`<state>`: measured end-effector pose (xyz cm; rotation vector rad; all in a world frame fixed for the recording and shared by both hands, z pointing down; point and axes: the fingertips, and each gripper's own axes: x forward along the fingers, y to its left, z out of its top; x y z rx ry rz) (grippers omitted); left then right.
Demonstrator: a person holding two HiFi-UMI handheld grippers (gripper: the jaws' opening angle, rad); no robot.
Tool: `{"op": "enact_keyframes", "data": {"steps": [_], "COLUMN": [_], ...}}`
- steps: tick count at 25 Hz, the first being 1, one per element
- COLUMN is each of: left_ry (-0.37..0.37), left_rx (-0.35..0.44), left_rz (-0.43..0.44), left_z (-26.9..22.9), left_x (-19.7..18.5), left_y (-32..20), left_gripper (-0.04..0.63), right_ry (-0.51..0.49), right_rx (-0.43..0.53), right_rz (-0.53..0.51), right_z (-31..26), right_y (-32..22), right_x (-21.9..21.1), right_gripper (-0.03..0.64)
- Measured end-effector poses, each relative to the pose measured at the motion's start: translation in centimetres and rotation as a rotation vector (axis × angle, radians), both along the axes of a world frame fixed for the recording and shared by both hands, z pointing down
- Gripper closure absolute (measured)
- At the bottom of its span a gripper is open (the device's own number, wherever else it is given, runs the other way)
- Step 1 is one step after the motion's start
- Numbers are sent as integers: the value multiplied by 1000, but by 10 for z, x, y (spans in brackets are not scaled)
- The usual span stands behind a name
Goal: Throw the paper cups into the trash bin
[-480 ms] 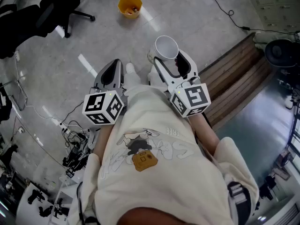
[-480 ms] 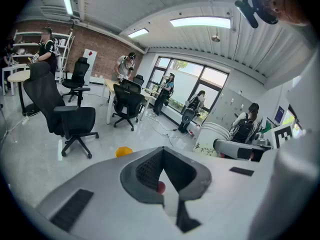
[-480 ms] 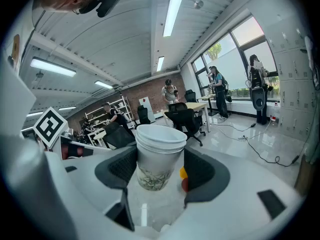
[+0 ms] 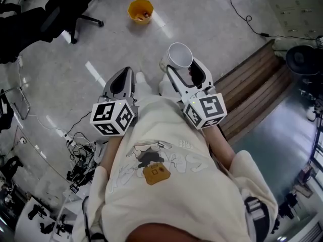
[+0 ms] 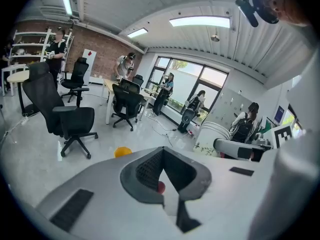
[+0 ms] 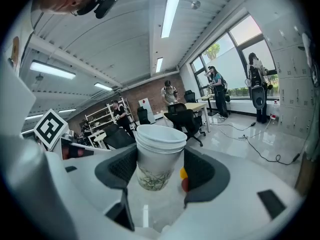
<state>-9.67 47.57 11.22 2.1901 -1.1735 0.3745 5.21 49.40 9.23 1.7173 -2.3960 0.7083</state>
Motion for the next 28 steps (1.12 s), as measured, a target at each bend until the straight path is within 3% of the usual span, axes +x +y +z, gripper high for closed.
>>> {"op": "enact_keyframes", "data": {"steps": [7,17,22,28], "left_ry": [-18,-21,-7,36], "left_rx": [5,-2,-26,-31], "left_rz": [-13,-96,-106,-125], "left_z": [-5,10,28,25], "left_x": [18,22,16,-12], "left_y": [-11,-36,-103,-224], "left_gripper": [589,589,589,589], "right_ry": [-75,-45,-63,-61], "right_rx": [37,77,19,3], "right_rz": [4,-40,-33,-54], "right_z": [-11,-5,22,16], "right_y": [-14,-62,-129,-241], "right_x": [22,40,33,7], "right_gripper": [313,314,316,316]}}
